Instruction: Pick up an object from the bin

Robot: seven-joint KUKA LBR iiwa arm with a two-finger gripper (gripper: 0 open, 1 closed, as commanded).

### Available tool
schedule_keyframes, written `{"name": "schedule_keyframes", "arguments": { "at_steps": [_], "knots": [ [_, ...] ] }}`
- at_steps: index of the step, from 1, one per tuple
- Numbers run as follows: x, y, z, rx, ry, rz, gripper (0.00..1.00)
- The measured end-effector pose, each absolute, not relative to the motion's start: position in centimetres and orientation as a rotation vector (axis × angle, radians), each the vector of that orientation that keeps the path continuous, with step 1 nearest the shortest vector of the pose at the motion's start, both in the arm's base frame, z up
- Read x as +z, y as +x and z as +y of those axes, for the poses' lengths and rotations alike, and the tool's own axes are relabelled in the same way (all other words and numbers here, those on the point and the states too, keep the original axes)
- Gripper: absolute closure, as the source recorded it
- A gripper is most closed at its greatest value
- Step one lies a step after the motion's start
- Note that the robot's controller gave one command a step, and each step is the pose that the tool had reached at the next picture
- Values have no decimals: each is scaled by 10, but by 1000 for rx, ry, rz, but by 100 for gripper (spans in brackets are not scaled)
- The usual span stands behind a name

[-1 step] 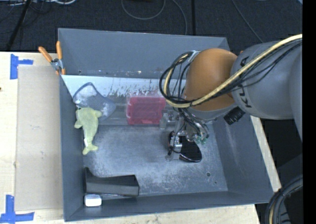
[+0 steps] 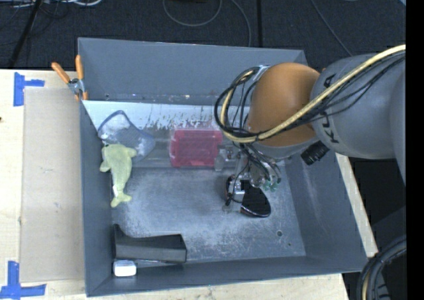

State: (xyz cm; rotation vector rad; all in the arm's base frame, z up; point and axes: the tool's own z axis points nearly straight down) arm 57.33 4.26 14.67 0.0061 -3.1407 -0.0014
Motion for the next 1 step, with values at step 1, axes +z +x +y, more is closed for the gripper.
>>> {"name": "schedule_keyframes", "arguments": {
  "at_steps": [1],
  "knots": [
    [109,548,20,-3,77,-3143,0]
  ]
}}
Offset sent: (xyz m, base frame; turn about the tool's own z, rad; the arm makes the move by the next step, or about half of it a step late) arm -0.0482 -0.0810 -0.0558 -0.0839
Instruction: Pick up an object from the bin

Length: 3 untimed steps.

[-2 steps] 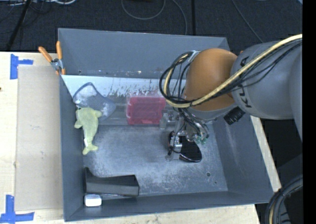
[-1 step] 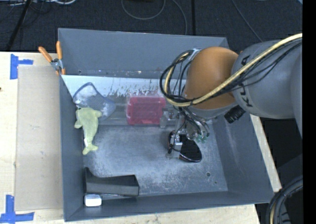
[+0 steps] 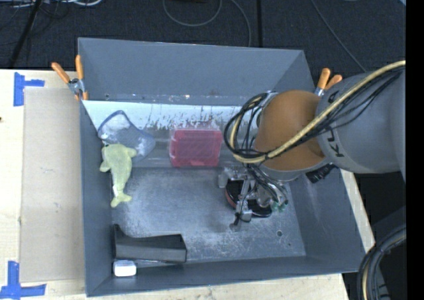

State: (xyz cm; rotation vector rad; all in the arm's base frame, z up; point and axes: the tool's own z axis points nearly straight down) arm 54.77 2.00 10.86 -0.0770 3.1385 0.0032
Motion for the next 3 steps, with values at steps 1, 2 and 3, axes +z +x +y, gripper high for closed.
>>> {"name": "schedule_keyframes", "arguments": {
  "at_steps": [1,2,3],
  "knots": [
    [82,527,-23,4,-129,3153,0],
    [77,551,-39,1,-66,3140,0],
    [90,600,-73,6,-108,3152,0]
  ]
}}
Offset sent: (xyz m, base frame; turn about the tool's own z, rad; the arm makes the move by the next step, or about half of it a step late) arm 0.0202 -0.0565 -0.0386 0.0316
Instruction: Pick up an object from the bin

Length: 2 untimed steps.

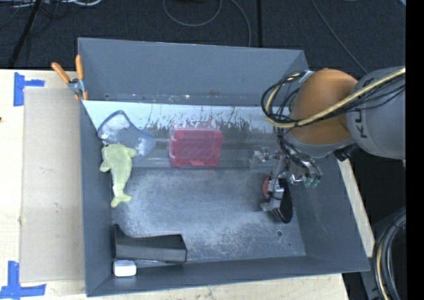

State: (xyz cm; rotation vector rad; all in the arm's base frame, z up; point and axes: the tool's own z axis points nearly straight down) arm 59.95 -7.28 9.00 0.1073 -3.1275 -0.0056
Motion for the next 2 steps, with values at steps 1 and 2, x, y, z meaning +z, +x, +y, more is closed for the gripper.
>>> {"name": "schedule_keyframes", "arguments": {
  "at_steps": [1,2],
  "knots": [
    [80,604,-95,-2,33,-3144,0],
    [74,554,-113,-6,51,-3131,0]
  ]
}}
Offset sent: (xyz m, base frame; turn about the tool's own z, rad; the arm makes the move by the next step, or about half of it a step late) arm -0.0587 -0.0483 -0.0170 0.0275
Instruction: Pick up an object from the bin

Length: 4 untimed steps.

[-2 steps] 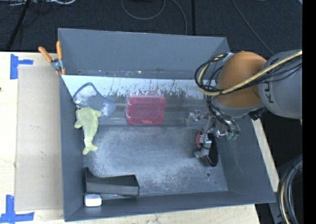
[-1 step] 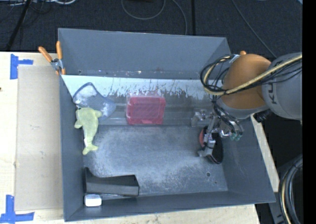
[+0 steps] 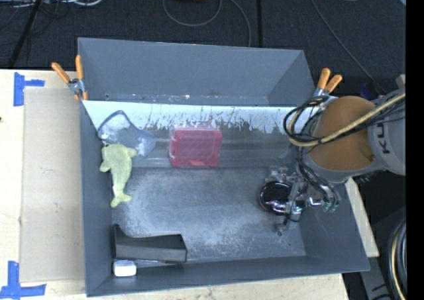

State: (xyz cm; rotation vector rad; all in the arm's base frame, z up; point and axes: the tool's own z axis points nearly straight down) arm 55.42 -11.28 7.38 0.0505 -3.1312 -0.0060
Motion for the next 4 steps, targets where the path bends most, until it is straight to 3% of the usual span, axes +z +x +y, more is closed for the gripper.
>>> {"name": "schedule_keyframes", "arguments": {
  "at_steps": [1,2,3,4],
  "knots": [
    [75,554,-137,-4,326,-3127,100],
    [75,554,-137,-4,325,-3127,100],
    [193,559,-139,-5,311,-3128,100],
    [193,558,-139,-6,309,-3128,100]
  ]
}}
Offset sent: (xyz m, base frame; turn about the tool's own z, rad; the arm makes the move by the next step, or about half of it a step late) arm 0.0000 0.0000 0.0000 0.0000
